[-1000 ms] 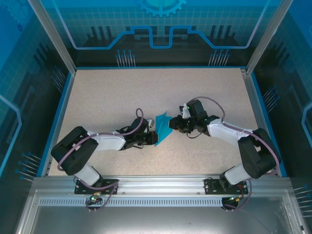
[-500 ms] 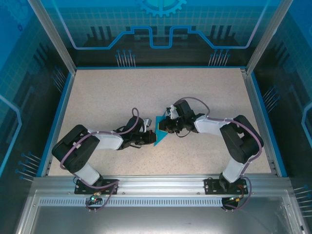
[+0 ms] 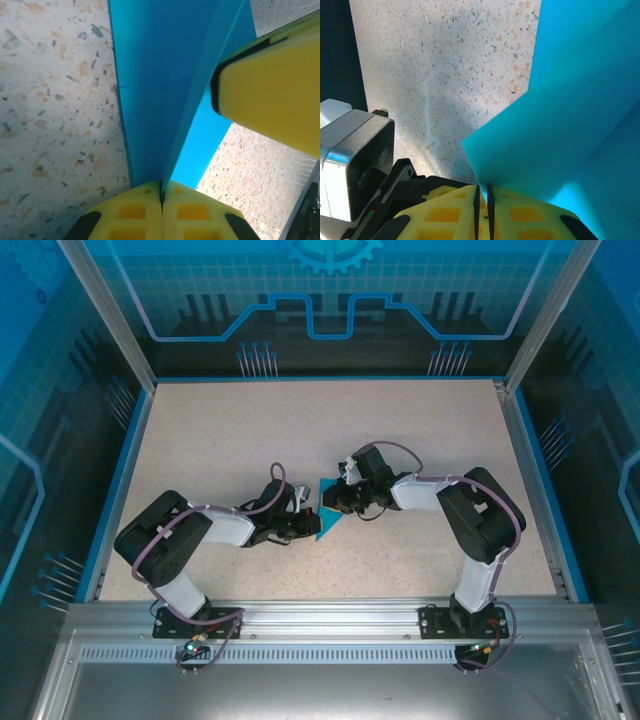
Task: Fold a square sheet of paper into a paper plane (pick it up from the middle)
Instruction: Fourth fold the wing at the center of the table.
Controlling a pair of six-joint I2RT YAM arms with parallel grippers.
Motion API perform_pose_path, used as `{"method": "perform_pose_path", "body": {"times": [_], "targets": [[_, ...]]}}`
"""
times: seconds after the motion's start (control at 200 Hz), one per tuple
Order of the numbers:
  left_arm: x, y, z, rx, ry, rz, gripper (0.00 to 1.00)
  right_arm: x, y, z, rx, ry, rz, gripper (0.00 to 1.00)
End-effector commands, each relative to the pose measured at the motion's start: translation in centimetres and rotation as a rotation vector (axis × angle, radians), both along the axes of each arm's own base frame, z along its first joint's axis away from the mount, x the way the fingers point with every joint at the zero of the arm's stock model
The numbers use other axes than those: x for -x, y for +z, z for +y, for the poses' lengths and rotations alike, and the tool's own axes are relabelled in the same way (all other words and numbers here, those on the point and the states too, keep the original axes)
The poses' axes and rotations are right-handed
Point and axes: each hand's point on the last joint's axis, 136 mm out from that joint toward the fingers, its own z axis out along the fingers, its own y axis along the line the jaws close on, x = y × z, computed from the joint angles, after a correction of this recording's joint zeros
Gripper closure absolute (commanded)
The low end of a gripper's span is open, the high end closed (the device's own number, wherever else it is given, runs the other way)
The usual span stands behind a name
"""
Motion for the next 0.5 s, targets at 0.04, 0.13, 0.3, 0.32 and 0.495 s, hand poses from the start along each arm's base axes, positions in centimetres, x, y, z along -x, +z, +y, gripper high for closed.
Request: {"method": "perform_pose_path", "body": {"times": [0.04,0.13,0.3,0.32,0.495], "targets": [[0.4,-1.1,0.7,0.000,0.024,0.056,0.94,-0.6,0.1,0.2,-0.007,-0.003,0.000,0.85],[0.5,-1.5,0.7,-0.008,0.027,0.080,0.95,-0.8,-0.2,-0.2,0.003,-0.015,0.002,0.85],[0.6,-1.8,0.7,-0.005,0.032,0.108,0.95,-1.0,-0.8,-0.3,-0.006,-0.016,0.015,0.85],[0.6,-1.9,0.7,-0.006,0.030,0.111,0.95,-1.1,-0.8,-0.3,-0.010,-0.016,0.014,0.85],[0.6,-2.3,1.0,-0.016,0.050,0.143,0.95,-1.4,-1.1,-0.7,-0.015,-0.028,0.015,0.85]]}}
